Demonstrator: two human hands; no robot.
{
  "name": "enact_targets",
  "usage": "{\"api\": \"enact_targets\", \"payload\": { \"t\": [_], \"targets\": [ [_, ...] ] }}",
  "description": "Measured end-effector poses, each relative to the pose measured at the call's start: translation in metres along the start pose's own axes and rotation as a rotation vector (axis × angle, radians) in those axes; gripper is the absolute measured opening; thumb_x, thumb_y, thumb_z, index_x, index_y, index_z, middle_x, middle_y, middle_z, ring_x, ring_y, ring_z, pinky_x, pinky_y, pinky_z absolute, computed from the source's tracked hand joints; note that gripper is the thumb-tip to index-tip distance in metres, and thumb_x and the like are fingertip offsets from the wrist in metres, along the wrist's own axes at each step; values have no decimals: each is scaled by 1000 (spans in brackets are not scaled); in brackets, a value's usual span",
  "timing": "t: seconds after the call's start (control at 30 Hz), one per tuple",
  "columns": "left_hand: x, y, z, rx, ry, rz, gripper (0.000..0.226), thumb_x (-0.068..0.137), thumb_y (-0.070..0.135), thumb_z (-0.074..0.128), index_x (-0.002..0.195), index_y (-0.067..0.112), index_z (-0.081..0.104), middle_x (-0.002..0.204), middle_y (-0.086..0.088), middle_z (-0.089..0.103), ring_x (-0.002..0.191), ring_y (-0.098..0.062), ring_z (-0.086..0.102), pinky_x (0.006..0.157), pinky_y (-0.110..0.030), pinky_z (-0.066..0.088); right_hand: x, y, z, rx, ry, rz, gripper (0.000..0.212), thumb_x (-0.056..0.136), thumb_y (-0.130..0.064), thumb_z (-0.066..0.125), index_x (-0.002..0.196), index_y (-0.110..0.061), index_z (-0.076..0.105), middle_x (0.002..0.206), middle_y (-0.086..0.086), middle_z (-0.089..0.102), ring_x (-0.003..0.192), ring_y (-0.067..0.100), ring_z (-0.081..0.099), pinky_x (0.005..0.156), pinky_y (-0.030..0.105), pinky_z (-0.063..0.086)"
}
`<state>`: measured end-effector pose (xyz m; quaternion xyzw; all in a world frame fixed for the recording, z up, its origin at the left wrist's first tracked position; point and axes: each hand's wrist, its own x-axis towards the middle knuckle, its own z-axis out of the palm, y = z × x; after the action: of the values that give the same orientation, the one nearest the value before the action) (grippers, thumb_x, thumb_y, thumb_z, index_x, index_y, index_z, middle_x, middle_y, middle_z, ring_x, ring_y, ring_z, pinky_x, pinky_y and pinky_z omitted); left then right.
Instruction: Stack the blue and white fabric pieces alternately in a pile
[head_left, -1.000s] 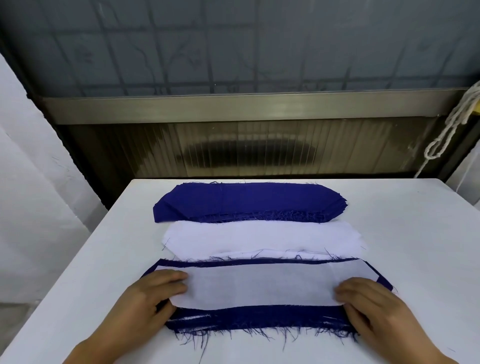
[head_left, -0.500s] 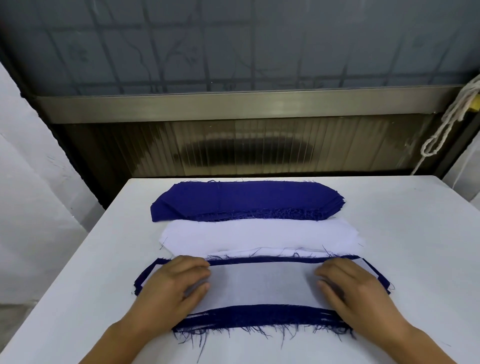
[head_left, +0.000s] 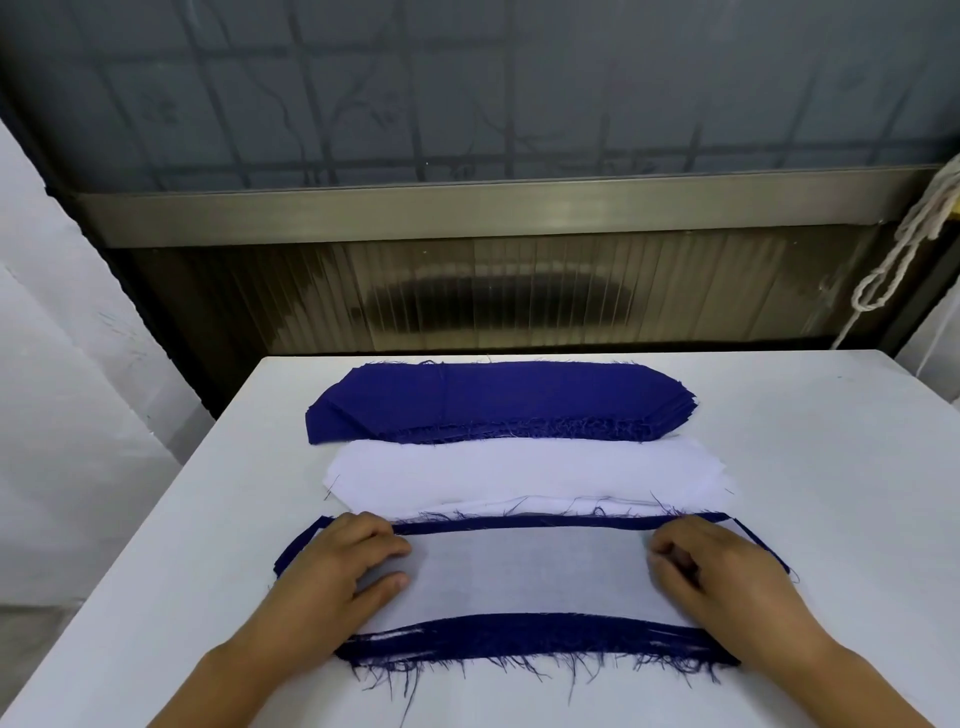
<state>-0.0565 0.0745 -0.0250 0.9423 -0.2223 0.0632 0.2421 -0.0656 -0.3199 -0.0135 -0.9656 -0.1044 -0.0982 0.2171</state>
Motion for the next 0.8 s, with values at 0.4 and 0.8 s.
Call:
{"api": "enact_targets", "payload": {
  "t": [0.4,0.8],
  "targets": [
    [76,4,6,108,67,-92,36,89,36,65,124,27,62,129,18,54,119,-3,45,98,-15,33,70,3,-1,-42,-68,43,26,87,-20,62,114,-24,60,108,-12,56,95,10,55,74,20,39],
    [83,-2,37,86,62,-63,42,89,35,63,130,23,61,141,9,52,130,-9,44,108,-20,28,72,15,40,-14,-1,2,26,84,-24,62,109,-25,60,112,-15,61,97,9,55,80,20,40]
  ]
}}
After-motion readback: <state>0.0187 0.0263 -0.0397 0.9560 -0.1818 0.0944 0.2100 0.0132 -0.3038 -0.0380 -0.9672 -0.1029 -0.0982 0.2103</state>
